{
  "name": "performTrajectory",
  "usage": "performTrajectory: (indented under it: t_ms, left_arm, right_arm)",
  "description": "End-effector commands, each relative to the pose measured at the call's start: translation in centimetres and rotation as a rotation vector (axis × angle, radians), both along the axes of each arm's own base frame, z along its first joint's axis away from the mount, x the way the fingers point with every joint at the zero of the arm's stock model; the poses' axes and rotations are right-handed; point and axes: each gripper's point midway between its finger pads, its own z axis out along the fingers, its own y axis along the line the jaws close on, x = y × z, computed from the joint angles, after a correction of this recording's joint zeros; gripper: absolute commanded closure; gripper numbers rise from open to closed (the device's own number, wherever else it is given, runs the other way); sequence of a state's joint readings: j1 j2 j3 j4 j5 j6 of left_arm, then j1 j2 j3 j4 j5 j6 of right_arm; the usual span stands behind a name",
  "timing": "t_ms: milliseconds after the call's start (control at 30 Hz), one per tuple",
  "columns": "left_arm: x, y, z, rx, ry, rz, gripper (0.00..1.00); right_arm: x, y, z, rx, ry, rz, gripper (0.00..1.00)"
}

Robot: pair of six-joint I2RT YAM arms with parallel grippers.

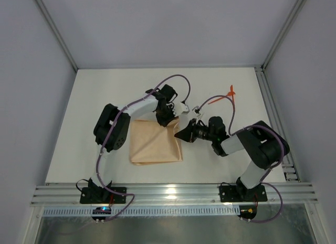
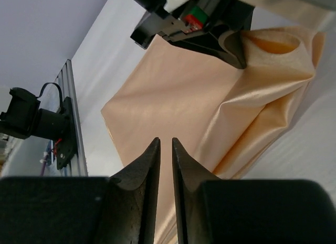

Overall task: Fold the napkin into a case and place the utensils inside
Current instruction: Fold the lower triangle-folded napkin at the center of the board.

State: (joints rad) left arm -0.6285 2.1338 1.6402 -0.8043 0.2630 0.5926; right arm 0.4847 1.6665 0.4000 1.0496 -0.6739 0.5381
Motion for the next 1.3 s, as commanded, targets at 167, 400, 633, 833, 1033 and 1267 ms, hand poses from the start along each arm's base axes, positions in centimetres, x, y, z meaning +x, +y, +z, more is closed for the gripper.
performTrajectory:
  t_ms: [167,400,633,833,1033,1267]
  left_arm:
    - [1.4,-1.2,3.9,-0.058,-0.071,0.042,1.0]
    - [0.7,-0.8,3.7,-0.055,-0.052,0.028,1.0]
    - [0.4,-0.6,3.6,-0.044,-0.055,0.037,1.0]
    - [-0.2,0.1,4.2,-0.011,-0.065,0.04,0.97]
    - [0.2,1.5,4.8,0.048,-0.153,0.109,0.99]
    - [0.0,1.7,3.5,0.08,-0.133,0.186,0.96]
  right_arm:
    - [1.2,4.5,-0.1,0.118,0.136,-0.007,0.87]
    - [3.5,2.5,-3.9,-0.022,0.252,-0.219,0.94]
    - [4.4,0.4,-6.3,-0.057,0.394,-0.36,0.96]
    - [4.1,0.2,-7.2,-0.025,0.462,-0.357,0.96]
    - [3.9,0.0,-6.5,0.011,0.468,-0.375,0.96]
    - [4.4,2.0,-2.4,0.058,0.314,-0.25,0.96]
